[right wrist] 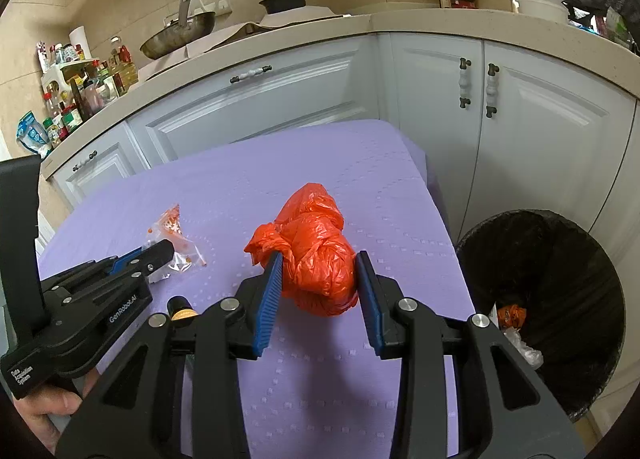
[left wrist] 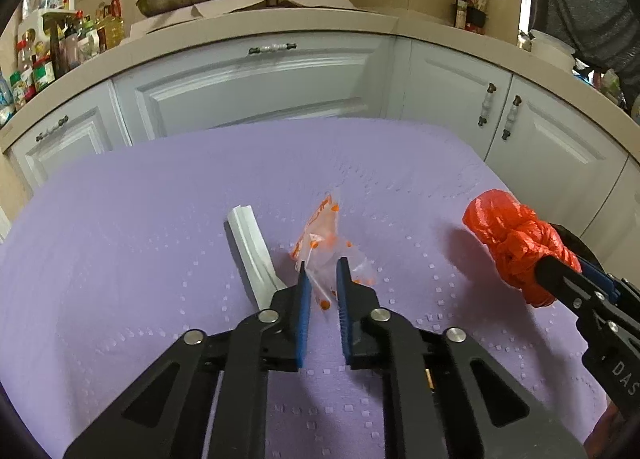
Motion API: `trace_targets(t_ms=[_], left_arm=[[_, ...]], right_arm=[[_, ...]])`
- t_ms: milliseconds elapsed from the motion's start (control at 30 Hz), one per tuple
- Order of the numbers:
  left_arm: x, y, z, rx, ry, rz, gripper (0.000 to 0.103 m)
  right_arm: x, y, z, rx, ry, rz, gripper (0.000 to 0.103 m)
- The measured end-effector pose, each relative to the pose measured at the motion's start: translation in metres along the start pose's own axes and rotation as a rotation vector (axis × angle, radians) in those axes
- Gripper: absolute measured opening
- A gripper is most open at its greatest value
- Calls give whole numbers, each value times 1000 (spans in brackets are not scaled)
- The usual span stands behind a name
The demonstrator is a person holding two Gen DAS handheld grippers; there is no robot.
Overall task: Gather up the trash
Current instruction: 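Lift the orange bag with the right tool while the left tool grasps the orange-dotted clear bag, then carry the orange bag and dotted clear bag over the black bin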
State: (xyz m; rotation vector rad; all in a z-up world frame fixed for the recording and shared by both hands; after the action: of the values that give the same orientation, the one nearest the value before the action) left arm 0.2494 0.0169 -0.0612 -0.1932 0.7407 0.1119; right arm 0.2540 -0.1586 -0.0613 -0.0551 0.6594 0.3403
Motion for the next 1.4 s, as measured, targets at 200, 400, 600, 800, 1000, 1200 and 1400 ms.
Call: trace_targets(t_ms=[200,400,600,800,1000,1200,1400], left_arm=[[-10,0,2,-8,-37,-19,9],[-25,4,3,-23,-66,-32,9],[-45,10,5,-33,-101,-43,9],[-64,8,5,-37,-135,-58,9],[-80,1,6,-32,-172,-85,9],[-94,-16,5,-11,-196,-123,9],[-102,-43,0,30,-203,-172,9]], right_arm=[[-5,3,-1,-1,-15,-9,36],[-15,7,-2,-7,-41,-12,36],[-29,9,-1,-16,-78,-22,36],[-44,5,0,-10,-107,-41,36],[-65,-9,-1,6,-139,-75,36],[-84,-29,-5,31,-164,-118,36],[-102,-50,-10,53,-186,-159,36]])
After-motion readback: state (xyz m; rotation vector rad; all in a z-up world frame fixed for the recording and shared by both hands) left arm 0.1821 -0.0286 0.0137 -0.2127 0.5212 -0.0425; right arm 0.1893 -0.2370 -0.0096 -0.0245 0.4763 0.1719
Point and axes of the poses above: each gripper's, at about its wrist camera, not at the fingertips, and x roughly the way its jaws point, y to its left, z to its top, the point moved 3 cm from there along x, roughly the way its jaws point, and after that the axes turned 10 degrees about -x, right-handed, at the moved point
